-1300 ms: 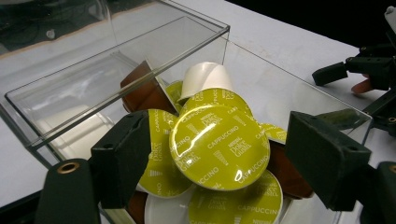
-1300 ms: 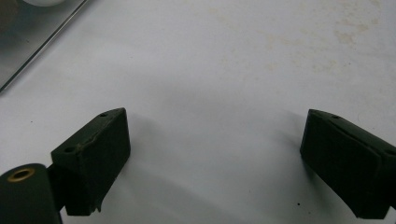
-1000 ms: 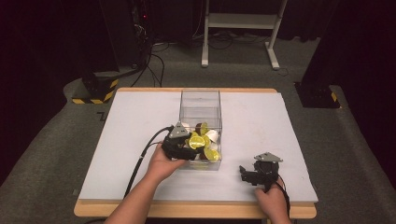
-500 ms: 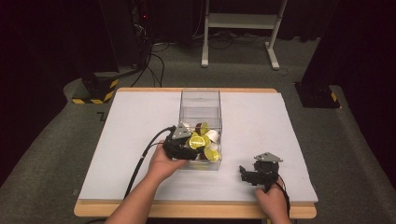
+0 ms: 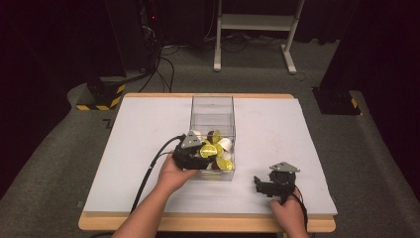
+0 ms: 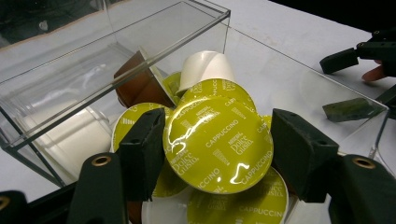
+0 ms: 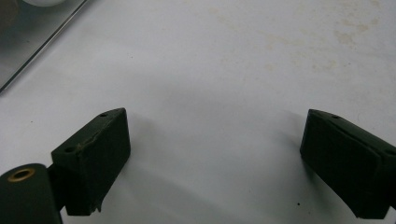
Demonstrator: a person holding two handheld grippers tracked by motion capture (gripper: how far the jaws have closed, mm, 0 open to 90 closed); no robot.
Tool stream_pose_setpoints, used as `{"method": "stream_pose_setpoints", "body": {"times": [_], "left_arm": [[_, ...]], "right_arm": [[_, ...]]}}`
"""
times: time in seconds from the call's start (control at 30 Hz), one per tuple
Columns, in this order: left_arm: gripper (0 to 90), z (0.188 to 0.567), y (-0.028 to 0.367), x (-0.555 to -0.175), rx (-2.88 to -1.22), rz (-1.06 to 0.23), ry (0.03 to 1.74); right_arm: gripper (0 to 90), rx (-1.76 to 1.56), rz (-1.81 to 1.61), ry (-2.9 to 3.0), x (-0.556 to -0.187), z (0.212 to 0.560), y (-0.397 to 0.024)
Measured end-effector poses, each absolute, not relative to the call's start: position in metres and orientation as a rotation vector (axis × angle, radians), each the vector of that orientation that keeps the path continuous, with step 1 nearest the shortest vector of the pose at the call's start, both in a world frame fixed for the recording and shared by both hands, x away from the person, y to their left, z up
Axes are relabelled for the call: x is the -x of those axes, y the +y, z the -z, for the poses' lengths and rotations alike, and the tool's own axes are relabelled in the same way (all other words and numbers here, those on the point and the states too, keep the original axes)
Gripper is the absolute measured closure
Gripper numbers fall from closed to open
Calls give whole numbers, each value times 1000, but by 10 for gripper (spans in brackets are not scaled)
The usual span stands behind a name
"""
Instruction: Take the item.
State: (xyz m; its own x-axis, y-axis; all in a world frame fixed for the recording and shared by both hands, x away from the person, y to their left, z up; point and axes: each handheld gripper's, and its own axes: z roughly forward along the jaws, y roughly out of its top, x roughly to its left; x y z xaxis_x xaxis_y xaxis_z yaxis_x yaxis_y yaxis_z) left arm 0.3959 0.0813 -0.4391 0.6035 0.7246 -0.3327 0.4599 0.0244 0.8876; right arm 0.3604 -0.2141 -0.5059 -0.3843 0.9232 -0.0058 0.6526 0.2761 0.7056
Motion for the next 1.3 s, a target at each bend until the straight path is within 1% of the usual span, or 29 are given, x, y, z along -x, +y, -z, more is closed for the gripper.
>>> {"method": "stream_pose_setpoints", "body": {"times": [0.6, 1.3], "left_arm": [[376, 431, 91, -393, -1551, -206, 1011], [377, 417, 101, -383, -1511, -223, 983]], "right_arm": [[84, -1420, -877, 2135, -360, 506, -214], [84, -1421, -877, 2136, -360, 506, -214]]}}
